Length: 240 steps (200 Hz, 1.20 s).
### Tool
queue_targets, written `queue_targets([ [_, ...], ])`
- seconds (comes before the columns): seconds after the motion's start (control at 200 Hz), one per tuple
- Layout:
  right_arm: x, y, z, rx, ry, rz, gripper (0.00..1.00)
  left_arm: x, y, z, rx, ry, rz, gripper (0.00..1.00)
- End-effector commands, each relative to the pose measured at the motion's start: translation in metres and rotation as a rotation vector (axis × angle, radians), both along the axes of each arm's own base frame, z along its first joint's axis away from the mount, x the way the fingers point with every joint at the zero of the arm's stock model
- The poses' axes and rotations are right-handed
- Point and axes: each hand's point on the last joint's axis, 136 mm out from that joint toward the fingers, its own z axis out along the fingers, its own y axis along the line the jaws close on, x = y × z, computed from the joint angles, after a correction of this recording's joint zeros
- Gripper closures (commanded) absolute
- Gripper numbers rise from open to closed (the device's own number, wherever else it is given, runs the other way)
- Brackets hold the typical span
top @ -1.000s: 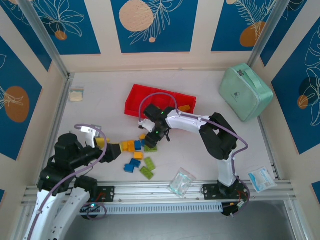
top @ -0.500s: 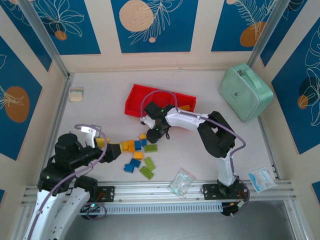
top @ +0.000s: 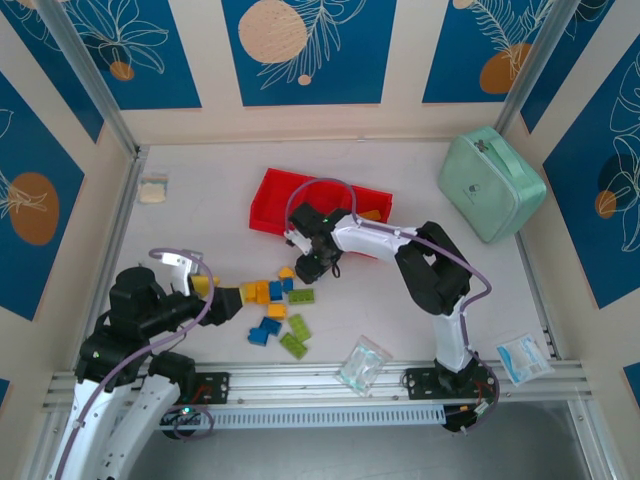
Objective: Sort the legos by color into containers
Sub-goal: Pick up the lego from the center of the table, then place the lego in the container.
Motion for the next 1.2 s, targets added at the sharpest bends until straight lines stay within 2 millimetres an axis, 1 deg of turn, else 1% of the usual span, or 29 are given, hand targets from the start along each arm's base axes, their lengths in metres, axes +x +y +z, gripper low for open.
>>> queue_targets([
  [0.0, 0.001, 0.002, -0.002, -0.012, -0.007, -0.021, 0.5, 0.001, -0.001, 0.0, 0.004, -0.01, -0.004, 0.01],
  [0.035, 0.002, 0.002, 0.0, -0.012, -0.01, -0.026, 0.54, 0.001, 0.0, 0.0, 0.004, -0.01, -0.001, 0.01],
  [0.13, 0.005, 0.003, 0.009, -0.018, -0.029, -0.045, 0.57, 0.001, 0.0, 0.0, 0.006, -0.009, 0.003, 0.01],
  [0.19, 0.009, 0.006, 0.02, -0.001, -0.056, -0.057, 0.58, 0.001, 0.001, 0.0, 0.007, -0.011, 0.006, 0.01],
  [0.25, 0.014, 0.01, 0.035, 0.032, -0.08, -0.067, 0.65, 0.001, 0.002, 0.001, 0.012, -0.014, 0.013, 0.01],
  [0.335, 0.022, 0.017, 0.061, 0.09, -0.117, -0.096, 0.69, 0.002, 0.004, 0.0, 0.016, -0.018, 0.028, 0.01],
  [0.4, 0.031, 0.023, 0.086, 0.149, -0.151, -0.127, 0.71, 0.002, 0.004, 0.001, 0.015, -0.021, 0.027, 0.0],
  [0.555, 0.062, 0.039, 0.146, 0.359, -0.22, -0.227, 0.75, 0.002, 0.005, 0.0, 0.02, -0.02, 0.034, 0.01],
  [0.645, 0.082, 0.053, 0.166, 0.482, -0.2, -0.269, 0.77, 0.003, 0.008, 0.0, 0.025, -0.02, 0.05, 0.01],
  [0.73, 0.103, 0.067, 0.167, 0.533, -0.179, -0.299, 0.8, 0.003, 0.009, 0.001, 0.027, -0.024, 0.057, 0.01],
  [0.735, 0.103, 0.067, 0.17, 0.541, -0.179, -0.299, 0.8, 0.003, 0.009, 0.001, 0.027, -0.025, 0.058, 0.01],
  [0.745, 0.106, 0.069, 0.168, 0.541, -0.174, -0.304, 0.81, 0.003, 0.009, 0.001, 0.027, -0.026, 0.056, 0.01],
  [0.75, 0.107, 0.07, 0.171, 0.55, -0.175, -0.304, 0.81, 0.003, 0.009, 0.001, 0.026, -0.026, 0.056, 0.01],
  [0.77, 0.111, 0.072, 0.172, 0.558, -0.174, -0.308, 0.81, 0.003, 0.009, 0.001, 0.026, -0.024, 0.056, 0.01],
  [0.82, 0.123, 0.078, 0.168, 0.566, -0.168, -0.325, 0.82, 0.003, 0.009, 0.001, 0.026, -0.027, 0.056, 0.01],
  [0.86, 0.132, 0.082, 0.169, 0.582, -0.165, -0.334, 0.82, 0.002, 0.008, 0.001, 0.024, -0.027, 0.052, 0.01],
  [0.88, 0.136, 0.083, 0.165, 0.583, -0.157, -0.34, 0.82, 0.002, 0.008, 0.001, 0.024, -0.027, 0.052, 0.01],
  [0.915, 0.142, 0.087, 0.166, 0.598, -0.154, -0.345, 0.82, 0.002, 0.008, 0.001, 0.024, -0.028, 0.051, 0.01],
  [1.021, 0.159, 0.094, 0.159, 0.617, -0.143, -0.363, 0.83, 0.002, 0.008, 0.002, 0.023, -0.032, 0.05, 0.01],
  [1.196, 0.176, 0.095, 0.133, 0.596, -0.107, -0.419, 0.82, 0.001, 0.008, 0.002, 0.019, -0.035, 0.045, 0.01],
])
